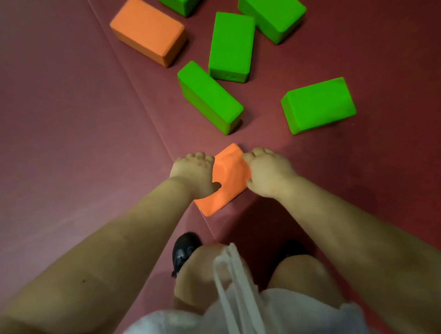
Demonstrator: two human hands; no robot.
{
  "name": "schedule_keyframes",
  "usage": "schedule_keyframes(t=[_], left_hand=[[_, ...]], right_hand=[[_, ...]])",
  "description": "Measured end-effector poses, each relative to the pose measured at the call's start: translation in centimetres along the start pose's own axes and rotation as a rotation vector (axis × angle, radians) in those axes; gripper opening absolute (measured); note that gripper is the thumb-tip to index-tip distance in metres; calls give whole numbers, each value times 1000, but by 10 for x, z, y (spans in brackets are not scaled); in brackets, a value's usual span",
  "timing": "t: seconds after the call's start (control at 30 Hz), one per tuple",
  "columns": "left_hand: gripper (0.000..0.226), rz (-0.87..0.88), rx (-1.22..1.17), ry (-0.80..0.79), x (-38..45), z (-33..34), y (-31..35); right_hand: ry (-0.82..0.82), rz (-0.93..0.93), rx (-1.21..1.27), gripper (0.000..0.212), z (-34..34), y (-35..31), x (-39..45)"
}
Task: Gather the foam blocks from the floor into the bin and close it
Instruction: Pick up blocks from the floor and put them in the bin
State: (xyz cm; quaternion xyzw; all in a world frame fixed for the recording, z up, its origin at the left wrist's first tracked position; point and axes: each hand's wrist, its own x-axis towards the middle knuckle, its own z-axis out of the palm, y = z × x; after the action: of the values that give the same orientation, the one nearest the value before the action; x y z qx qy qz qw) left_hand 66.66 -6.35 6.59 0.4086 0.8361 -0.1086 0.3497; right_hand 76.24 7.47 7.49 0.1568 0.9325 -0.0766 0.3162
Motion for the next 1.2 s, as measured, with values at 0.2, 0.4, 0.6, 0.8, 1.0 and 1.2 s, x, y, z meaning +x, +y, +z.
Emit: schedule_keyframes(t=[0.2,0.4,0.6,0.8,1.0,1.2], left_hand=[[92,-60,-51,-47,112,84,-20],[93,-108,-222,-110,155,122,-22],[89,-76,-471,-137,167,136,-24],[109,-45,-497,-192,172,133,-28],[99,-72,-495,-210,168,130,-48],[91,-134,-644,-123,151,102,-71]], right_hand=[[-17,-132,-133,58,78,29,126],[-24,-205,-193,90,121,30,194],[-119,-212,-73,69,132,32,206],[-189,-197,-10,76,122,46,194],[-24,-125,392,49,119,45,196],[410,250,794,108,88,53,212]])
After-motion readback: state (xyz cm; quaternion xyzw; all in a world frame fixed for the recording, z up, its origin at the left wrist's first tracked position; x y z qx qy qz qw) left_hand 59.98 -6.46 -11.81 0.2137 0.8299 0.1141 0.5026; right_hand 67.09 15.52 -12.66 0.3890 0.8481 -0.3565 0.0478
